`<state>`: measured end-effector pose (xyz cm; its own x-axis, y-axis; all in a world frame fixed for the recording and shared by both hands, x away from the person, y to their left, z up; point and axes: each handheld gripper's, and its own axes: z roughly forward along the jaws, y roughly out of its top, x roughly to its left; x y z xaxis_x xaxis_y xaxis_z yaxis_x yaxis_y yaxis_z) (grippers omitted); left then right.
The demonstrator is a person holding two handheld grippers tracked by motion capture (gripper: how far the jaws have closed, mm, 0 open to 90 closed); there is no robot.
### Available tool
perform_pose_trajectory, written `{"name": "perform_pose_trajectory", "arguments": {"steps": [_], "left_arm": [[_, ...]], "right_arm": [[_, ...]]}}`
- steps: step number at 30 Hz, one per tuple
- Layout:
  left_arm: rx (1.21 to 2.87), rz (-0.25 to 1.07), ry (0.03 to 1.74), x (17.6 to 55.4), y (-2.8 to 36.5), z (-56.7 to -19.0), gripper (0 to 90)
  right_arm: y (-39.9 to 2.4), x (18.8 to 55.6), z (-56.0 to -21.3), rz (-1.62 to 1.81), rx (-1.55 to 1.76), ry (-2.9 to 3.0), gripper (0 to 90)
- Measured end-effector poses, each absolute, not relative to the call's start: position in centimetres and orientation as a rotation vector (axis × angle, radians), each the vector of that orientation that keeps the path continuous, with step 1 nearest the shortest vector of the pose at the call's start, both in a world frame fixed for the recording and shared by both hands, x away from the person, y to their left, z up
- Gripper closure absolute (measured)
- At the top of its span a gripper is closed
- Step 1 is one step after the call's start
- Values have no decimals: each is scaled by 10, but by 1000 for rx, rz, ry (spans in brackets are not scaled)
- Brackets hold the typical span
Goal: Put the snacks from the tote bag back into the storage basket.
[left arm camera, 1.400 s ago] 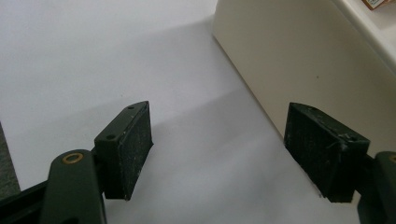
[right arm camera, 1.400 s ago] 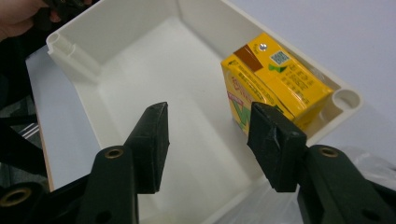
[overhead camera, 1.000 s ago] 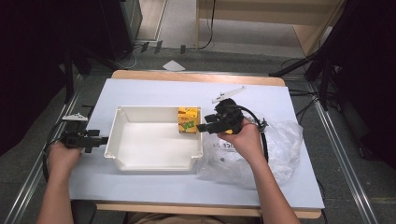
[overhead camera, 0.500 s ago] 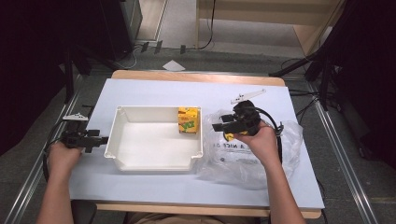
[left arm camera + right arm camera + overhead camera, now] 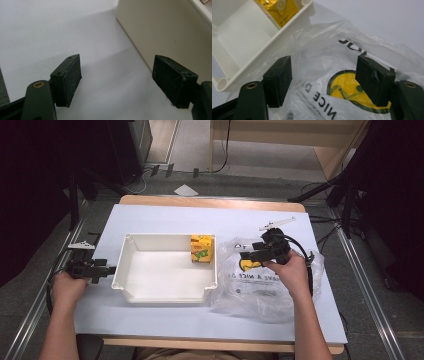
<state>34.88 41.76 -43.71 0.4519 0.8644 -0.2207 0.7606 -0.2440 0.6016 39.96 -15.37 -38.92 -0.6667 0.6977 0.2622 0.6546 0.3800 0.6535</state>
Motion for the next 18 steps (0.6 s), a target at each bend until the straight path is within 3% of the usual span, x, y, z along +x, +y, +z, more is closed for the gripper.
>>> {"name": "perform_pose_trajectory", "arguments": {"steps": [6, 18], "left_arm": [[2049, 208, 1358, 349, 419, -437, 245], [2056, 200, 1358, 350, 418, -438, 245]], "right_arm": [[-162, 402, -397, 1152, 1270, 2580, 247], [-169, 403, -398, 1184, 1283, 2567, 246]]}}
